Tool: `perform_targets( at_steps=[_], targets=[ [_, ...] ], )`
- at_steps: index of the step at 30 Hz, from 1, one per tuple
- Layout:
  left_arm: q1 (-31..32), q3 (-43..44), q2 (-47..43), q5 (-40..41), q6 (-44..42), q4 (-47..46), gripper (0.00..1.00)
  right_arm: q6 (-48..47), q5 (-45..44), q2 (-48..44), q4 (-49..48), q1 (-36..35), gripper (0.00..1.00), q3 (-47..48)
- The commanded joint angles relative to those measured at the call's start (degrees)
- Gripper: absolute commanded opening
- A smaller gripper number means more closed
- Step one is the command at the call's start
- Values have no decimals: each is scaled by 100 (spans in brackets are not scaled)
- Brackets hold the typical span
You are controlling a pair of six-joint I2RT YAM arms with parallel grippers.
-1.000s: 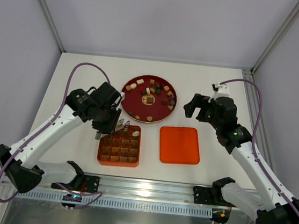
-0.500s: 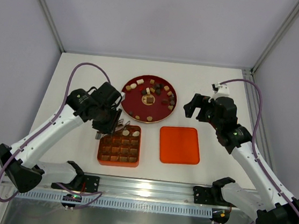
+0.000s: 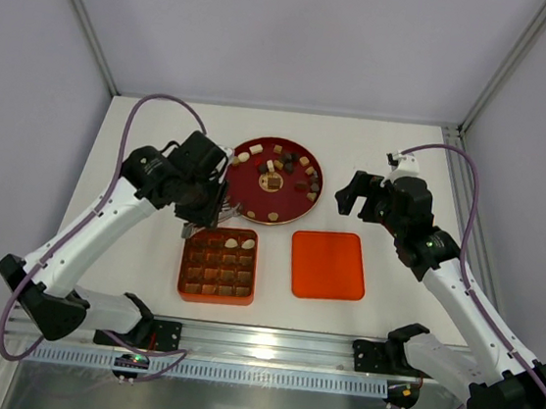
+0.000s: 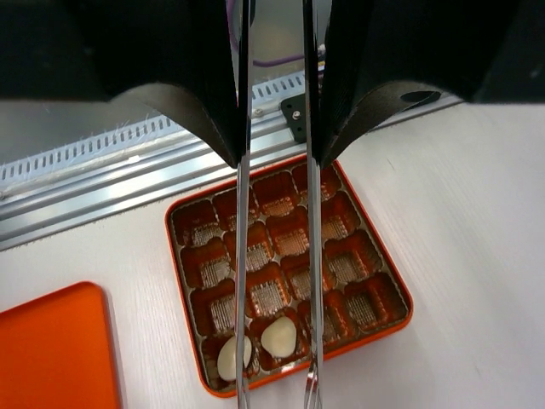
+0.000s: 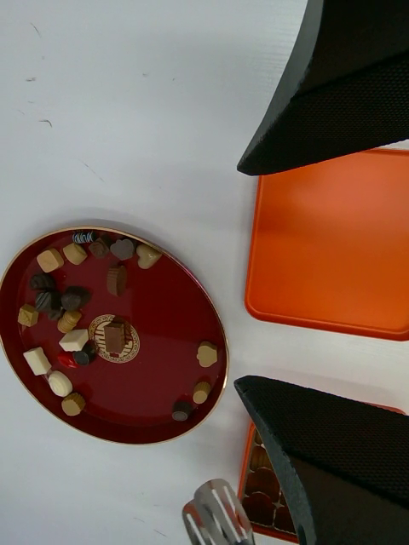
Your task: Pack the chocolate
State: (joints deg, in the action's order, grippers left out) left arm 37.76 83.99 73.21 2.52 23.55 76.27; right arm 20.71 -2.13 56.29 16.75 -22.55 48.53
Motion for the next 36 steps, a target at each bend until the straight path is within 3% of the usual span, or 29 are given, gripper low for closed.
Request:
perform_targets(
  at_steps=[1, 17, 24, 36],
  targets=[
    [12, 705, 385, 318, -79, -243, 39, -32, 64, 22, -278, -31, 100, 192],
    [-102, 3227, 3206, 503, -483, -693, 42, -32, 64, -189, -41, -31, 100, 244],
    [-137, 3633, 3972, 521, -492, -648, 43, -49, 37, -321, 21, -22, 100, 218],
    [-146, 3563, 4368, 416, -430, -771, 43, -93, 11, -408, 56, -31, 100, 165]
  ],
)
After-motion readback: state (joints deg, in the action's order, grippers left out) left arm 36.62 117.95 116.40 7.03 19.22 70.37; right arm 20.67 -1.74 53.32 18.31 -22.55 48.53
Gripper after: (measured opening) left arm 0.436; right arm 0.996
